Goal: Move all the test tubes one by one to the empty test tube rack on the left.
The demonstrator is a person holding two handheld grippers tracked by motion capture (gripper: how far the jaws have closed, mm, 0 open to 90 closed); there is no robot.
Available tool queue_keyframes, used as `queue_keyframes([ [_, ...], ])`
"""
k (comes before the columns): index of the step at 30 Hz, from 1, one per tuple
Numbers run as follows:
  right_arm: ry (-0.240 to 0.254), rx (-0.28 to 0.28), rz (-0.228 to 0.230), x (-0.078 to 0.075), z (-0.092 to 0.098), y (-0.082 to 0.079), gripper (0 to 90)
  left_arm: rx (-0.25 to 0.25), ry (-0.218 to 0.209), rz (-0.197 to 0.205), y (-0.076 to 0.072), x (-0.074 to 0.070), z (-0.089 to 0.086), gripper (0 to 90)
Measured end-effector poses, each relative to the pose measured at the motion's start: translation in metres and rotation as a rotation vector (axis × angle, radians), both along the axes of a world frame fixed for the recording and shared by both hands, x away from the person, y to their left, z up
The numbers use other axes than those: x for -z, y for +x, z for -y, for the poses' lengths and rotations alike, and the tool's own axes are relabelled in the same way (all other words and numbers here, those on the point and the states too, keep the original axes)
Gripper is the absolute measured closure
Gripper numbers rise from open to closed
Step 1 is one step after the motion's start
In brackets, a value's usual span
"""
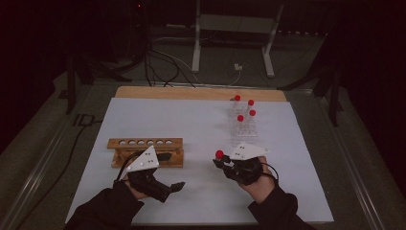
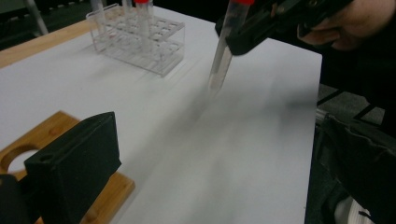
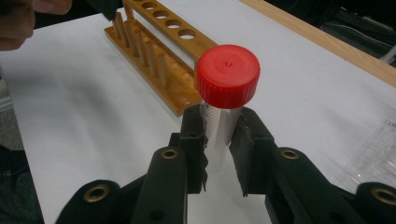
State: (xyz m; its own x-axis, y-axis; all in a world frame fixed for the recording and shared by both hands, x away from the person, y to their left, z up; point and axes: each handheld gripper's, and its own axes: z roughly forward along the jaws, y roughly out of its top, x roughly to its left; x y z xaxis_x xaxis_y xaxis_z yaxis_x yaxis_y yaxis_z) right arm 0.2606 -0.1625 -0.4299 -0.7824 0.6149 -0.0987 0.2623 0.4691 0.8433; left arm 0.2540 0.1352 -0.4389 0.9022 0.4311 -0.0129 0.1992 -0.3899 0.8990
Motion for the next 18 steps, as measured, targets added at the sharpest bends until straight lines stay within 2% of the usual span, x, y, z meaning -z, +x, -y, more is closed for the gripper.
queue_keyframes([
  [9, -0.007, -0.022, -0.005, 0.003, -0.006, -0.002, 74.8, 0.017, -0.019, 0.019, 0.002, -0.015, 0.012, 1.4],
  [15, -0.003, -0.035, -0.005, 0.003, -0.010, -0.005, 74.8, 0.020, -0.019, 0.030, 0.002, -0.024, 0.025, 1.7],
  [18, -0.003, -0.045, -0.008, 0.004, -0.012, -0.006, 74.9, 0.027, -0.032, 0.031, 0.002, -0.026, 0.032, 1.8],
])
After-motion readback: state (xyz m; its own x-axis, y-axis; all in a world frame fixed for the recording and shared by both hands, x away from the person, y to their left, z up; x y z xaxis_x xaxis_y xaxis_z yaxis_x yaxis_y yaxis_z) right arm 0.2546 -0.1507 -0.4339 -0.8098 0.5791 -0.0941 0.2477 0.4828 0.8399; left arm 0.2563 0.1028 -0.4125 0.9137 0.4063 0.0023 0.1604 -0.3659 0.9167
